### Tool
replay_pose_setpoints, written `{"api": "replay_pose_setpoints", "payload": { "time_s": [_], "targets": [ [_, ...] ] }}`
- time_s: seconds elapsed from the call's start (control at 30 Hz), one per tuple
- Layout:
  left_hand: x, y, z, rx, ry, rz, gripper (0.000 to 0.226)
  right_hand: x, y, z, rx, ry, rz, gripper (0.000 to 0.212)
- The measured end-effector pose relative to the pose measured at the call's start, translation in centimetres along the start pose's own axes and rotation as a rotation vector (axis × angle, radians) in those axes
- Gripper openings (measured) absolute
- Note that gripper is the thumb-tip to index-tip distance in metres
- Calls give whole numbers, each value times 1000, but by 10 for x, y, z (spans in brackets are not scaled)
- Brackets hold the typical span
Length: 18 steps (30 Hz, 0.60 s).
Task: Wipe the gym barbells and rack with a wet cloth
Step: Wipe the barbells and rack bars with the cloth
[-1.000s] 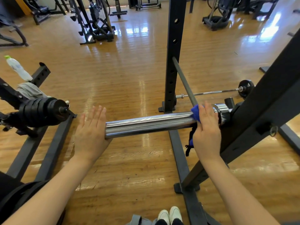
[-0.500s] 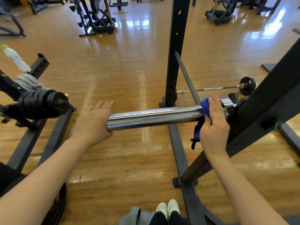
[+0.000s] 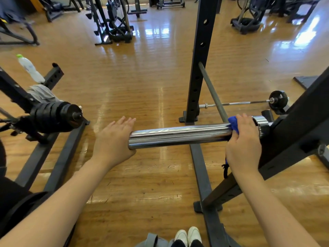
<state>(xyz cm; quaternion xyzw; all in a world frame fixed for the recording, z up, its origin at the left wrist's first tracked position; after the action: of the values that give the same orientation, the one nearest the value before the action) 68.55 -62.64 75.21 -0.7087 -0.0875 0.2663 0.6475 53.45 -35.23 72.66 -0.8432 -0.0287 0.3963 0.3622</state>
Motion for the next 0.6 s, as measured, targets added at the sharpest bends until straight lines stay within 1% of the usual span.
{"api": "replay_pose_setpoints", "payload": {
  "time_s": [0.1,0.2,0.27,0.4,0.6],
  "targets": [
    [2,3,-1,18,28,48,82,1,6,2,105,-107,80,41],
    [4,7,-3,46,42,74,70,8,10,14,139,-250,226,38],
    [4,9,-3,45,48,78,67,7,11,16,145,-288,286,37],
    [5,11,-4,55,37,62,75,5,12,15,147,-318,303,34],
    [6,14,-5,43,42,86,77,9,11,18,135,-353,298,36]
  ]
}}
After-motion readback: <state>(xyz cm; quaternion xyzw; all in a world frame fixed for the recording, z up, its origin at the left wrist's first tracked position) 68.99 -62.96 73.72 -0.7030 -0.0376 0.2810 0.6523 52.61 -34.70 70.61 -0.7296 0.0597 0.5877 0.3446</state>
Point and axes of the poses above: each hand's wrist, its own x-axis away from the middle knuckle, its own y-axis out of the palm, z = x × y, the point moved 3 cm from there along -x, towards the middle knuckle, and after that the axes turned 14 degrees about -y, right-handed, at the moved point
